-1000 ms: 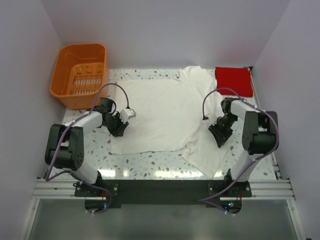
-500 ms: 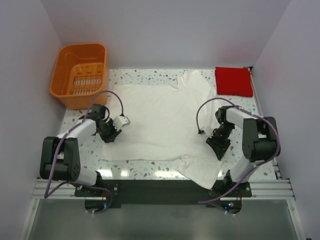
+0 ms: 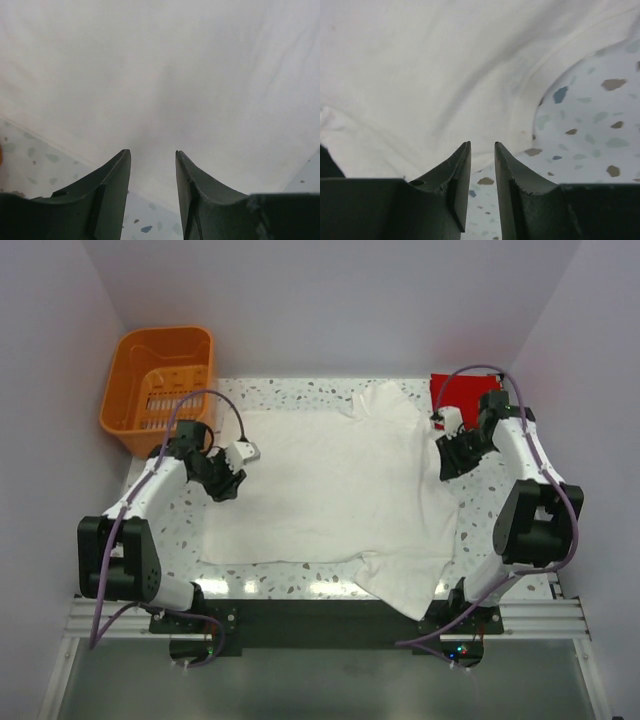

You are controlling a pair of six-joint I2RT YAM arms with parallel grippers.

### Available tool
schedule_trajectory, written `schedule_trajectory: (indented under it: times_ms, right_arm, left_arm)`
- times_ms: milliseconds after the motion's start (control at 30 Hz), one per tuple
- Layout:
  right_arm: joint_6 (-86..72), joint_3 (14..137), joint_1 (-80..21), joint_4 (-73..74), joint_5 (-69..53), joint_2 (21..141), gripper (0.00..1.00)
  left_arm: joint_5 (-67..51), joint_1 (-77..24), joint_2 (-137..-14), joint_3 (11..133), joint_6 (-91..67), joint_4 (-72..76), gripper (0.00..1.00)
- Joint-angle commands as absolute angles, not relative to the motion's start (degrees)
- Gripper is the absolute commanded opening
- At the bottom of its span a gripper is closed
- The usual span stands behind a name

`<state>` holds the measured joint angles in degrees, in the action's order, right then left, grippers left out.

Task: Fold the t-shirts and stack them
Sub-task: Flatten the tshirt out

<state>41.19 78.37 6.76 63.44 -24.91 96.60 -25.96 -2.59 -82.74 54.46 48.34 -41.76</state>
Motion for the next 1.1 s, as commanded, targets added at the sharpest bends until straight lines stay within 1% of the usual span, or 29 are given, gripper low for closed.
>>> schedule_trajectory:
  times_ms: [0,33,233,433,600,833,1067]
  right_arm:
    - [31.0,81.9,6.9,49.9,-24.8,97.2,0.29]
    - [29.6,83.1,6.9,45.4,-23.7,99.1,0.28]
    - [23.9,90.3,6.7,39.0,-21.8,110.5,0.25]
    - [22.3,91.2,4.8,32.4,-19.7,115.0,0.25]
    - [23.1,92.4,4.4,32.3,-15.0,119.3,0.25]
    - [29.0,87.1,4.5,34.4,-6.7,118.8,0.24]
    - [31.9,84.4,4.9,36.3,-1.2,117.3,0.22]
  left_arm:
    - [-30.6,-2.3,-82.8,60.5,43.2,-36.7,0.46]
    - [-30.5,-2.4,-84.1,61.9,41.0,-35.6,0.47]
    - [-29.1,-2.5,-89.4,65.6,35.4,-29.6,0.47]
    - [-25.8,-2.5,-94.2,66.1,33.9,-26.2,0.47]
    - [-23.0,-3.3,-99.4,68.1,32.7,-26.1,0.47]
    - [-17.4,-3.7,-104.4,67.2,34.1,-27.5,0.47]
    - [-15.8,-3.7,-103.9,63.9,35.4,-28.6,0.45]
